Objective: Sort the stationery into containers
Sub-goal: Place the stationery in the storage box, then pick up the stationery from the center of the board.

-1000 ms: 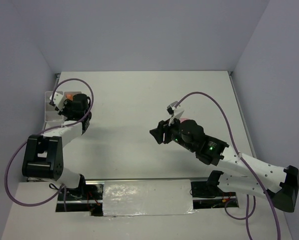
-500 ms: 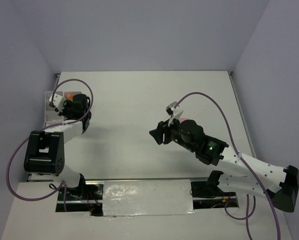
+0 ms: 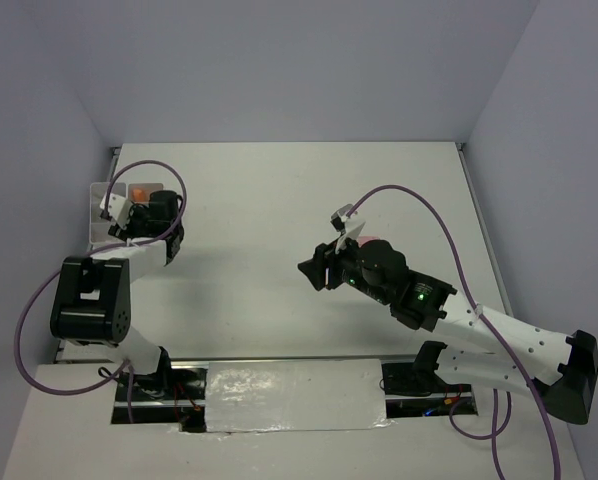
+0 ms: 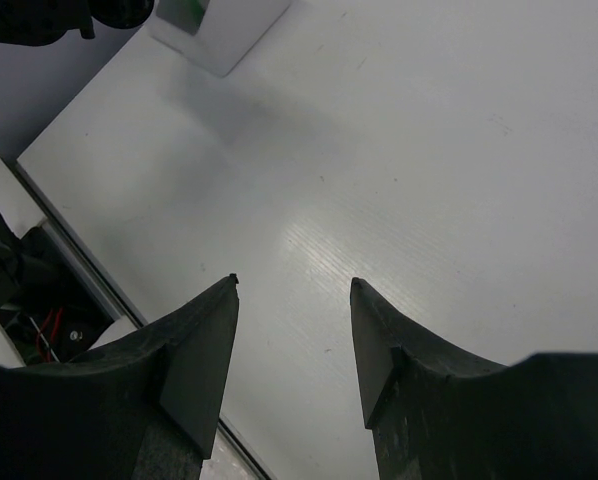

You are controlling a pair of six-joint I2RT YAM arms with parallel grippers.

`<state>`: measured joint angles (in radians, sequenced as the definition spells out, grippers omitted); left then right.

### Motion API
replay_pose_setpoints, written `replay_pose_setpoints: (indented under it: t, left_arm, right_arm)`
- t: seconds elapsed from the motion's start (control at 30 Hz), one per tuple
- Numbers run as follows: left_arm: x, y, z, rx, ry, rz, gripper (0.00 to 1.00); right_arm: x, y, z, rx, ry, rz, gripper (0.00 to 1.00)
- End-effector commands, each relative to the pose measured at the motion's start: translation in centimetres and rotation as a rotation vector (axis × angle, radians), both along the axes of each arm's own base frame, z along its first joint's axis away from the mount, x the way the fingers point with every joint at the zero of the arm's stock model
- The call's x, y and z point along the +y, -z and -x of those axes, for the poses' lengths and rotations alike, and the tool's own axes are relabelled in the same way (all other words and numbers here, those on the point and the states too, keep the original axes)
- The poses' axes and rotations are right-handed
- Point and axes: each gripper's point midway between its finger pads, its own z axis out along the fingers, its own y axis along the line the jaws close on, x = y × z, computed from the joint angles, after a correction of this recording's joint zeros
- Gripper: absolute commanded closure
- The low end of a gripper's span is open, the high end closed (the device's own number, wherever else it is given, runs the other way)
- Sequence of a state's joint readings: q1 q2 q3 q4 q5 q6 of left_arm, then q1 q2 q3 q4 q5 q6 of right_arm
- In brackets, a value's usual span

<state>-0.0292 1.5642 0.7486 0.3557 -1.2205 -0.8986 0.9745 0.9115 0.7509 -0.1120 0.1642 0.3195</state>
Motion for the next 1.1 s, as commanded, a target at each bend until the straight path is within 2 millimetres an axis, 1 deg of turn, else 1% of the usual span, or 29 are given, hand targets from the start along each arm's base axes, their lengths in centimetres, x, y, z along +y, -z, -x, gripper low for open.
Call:
replay_pose_setpoints:
  t: [0.0,0.07,0.13,0.17,0.23,0.27,0.3,0.33,0.37,0.4,0.43,0.47,0.5,0.53,0.57,0.6,0.63,0.67,0.7,0.73,0.77,0.8,0.83,0.87,0.9,0.93,1.0,1.03,1.07]
  left_arm:
    - [0.5,-1.0,-0.3,-0.057,-0.052,-0.004,0.44]
    - [0.4,-1.3,-0.4,-0.057,-0.041,0.006,0.42]
    - [0.0,-2.5,-0.8,-0.103,-0.011,0.030,0.39]
    - [-0.3,-3.8,-0.9,-0.130,0.008,0.036,0.34]
    - [-1.0,-5.5,-1.4,-0.154,0.058,0.061,0.26]
    - [-1.3,-7.0,-1.5,-0.170,0.084,0.065,0.21]
    - [-2.0,-7.8,-1.8,-0.159,0.120,0.069,0.14]
    - [-2.7,-10.3,-2.7,-0.185,0.152,0.074,0.11]
    - [-3.6,-10.3,-2.4,-0.113,0.201,0.100,0.06]
    - [-5.0,-10.9,-2.7,-0.081,0.260,0.114,0.01]
    - [-6.1,-12.9,-3.4,-0.089,0.321,0.127,0.01]
    - [-8.1,-12.7,-3.4,-0.028,0.439,0.167,0.01]
    - [-10.0,-13.2,-3.6,-0.021,0.531,0.182,0.01]
    - [-11.5,-12.7,-3.4,0.009,0.611,0.190,0.01]
    - [-12.8,-13.1,-2.8,0.023,0.695,0.176,0.01]
    - [-15.7,-12.2,-2.6,0.050,0.829,0.212,0.01]
    - [-17.0,-10.5,-1.7,0.098,0.894,0.237,0.01]
    - [-19.0,-10.4,-0.7,0.125,0.985,0.236,0.01]
    - [-20.3,-9.1,0.5,0.190,1.041,0.256,0.01]
    - [-21.4,-8.2,1.6,0.234,1.082,0.253,0.01]
    - [-22.4,-8.2,2.5,0.262,1.127,0.232,0.01]
    - [-24.4,-8.0,3.7,0.296,1.195,0.219,0.01]
    - [-25.2,-7.5,5.1,0.352,1.234,0.222,0.01]
    - [-27.2,-7.8,6.4,0.378,1.326,0.194,0.01]
    - [-28.1,-8.3,7.2,0.387,1.372,0.185,0.01]
    - [-28.1,-7.8,8.5,0.443,1.381,0.176,0.01]
    - [-29.1,-8.8,10.4,0.454,1.454,0.132,0.01]
    - [-28.7,-9.0,11.0,0.464,1.446,0.114,0.01]
    - [-27.9,-9.4,11.9,0.473,1.446,0.101,0.01]
  right_arm:
    - [0.2,-0.8,-0.1,-0.033,-0.010,-0.024,0.44]
    - [0.2,-0.8,-0.2,-0.035,-0.009,-0.022,0.44]
    - [0.2,-0.6,-0.5,-0.031,0.000,-0.014,0.44]
    - [0.1,-0.3,-0.7,-0.026,0.011,-0.006,0.44]
    - [-0.2,0.0,-1.5,-0.003,0.044,-0.006,0.43]
    - [-0.2,0.3,-1.6,0.011,0.042,-0.006,0.43]
    - [-0.4,0.5,-2.0,0.032,0.060,-0.016,0.43]
    - [-0.8,1.0,-2.5,0.058,0.090,-0.007,0.42]
    - [-1.9,1.9,-3.9,0.086,0.167,0.008,0.32]
    - [-2.5,2.4,-4.5,0.108,0.207,0.013,0.29]
    - [-3.2,2.9,-5.1,0.157,0.269,0.021,0.26]
    - [-4.1,4.1,-6.1,0.199,0.338,0.050,0.18]
    - [-5.0,3.7,-7.1,0.212,0.423,0.035,0.16]
    - [-5.7,5.3,-7.4,0.257,0.469,0.090,0.13]
    - [-6.3,5.7,-7.9,0.276,0.513,0.104,0.10]
    - [-7.4,5.1,-9.1,0.286,0.608,0.080,0.09]
    - [-8.4,6.9,-9.1,0.337,0.660,0.148,0.09]
    - [-9.2,7.2,-9.5,0.359,0.713,0.156,0.07]
    - [-10.0,6.5,-10.5,0.388,0.799,0.101,0.07]
    - [-11.4,7.8,-10.5,0.421,0.876,0.149,0.07]
    - [-11.9,8.0,-10.7,0.441,0.926,0.142,0.03]
    - [-12.3,7.7,-11.2,0.474,1.007,0.067,0.02]
    - [-13.6,8.7,-11.4,0.507,1.075,0.074,0.02]
    - [-13.9,9.0,-11.7,0.528,1.113,0.044,0.02]
    - [-14.1,9.3,-12.0,0.551,1.148,0.001,0.03]
    - [-15.1,10.1,-12.7,0.576,1.195,-0.013,0.03]
    - [-15.6,10.8,-13.4,0.628,1.244,-0.072,0.05]
    - [-17.1,12.0,-13.6,0.658,1.317,-0.055,0.06]
    - [-17.8,12.6,-13.7,0.672,1.360,-0.049,0.07]
